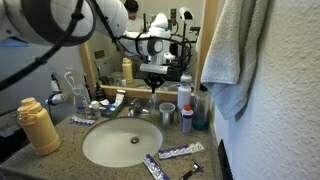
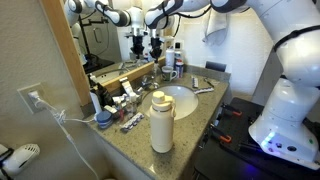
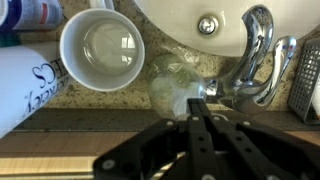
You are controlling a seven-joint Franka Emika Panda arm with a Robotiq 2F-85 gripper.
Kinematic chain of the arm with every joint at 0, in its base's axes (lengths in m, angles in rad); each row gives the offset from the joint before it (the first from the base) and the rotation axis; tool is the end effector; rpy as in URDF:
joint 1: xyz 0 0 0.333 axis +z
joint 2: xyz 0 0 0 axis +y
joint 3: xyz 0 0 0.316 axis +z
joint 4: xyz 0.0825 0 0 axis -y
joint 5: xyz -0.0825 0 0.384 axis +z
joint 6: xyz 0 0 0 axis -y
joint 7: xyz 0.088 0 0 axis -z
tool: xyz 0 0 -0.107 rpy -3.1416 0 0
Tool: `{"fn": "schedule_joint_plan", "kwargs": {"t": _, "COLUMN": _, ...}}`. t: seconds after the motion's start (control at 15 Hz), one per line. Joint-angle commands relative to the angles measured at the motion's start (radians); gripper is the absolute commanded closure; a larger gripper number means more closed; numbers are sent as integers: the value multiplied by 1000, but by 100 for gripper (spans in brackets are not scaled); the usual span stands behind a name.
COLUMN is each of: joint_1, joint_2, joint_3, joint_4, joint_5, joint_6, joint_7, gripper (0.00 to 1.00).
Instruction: Press down on the liquid soap bottle
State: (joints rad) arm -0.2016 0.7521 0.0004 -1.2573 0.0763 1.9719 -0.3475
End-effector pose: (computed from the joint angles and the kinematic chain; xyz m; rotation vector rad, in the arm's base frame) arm 0.7288 -0.1437 0.3090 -3.0589 -0.1762 0.0263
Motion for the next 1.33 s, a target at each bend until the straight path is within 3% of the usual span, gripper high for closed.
{"fn": "schedule_joint_plan", "kwargs": {"t": 0.0, "joint_1": 1, "joint_2": 108, "joint_3": 0, "joint_4": 35, "joint_5": -9, "joint_6": -2, "joint_7": 5, "gripper": 100}}
{"fn": "schedule_joint_plan", "kwargs": {"t": 1.27, "joint_1": 27, "joint_2": -4, "joint_3": 1, "joint_4": -67, "joint_5": -34, "joint_6": 64, "joint_7": 4, "gripper": 100}}
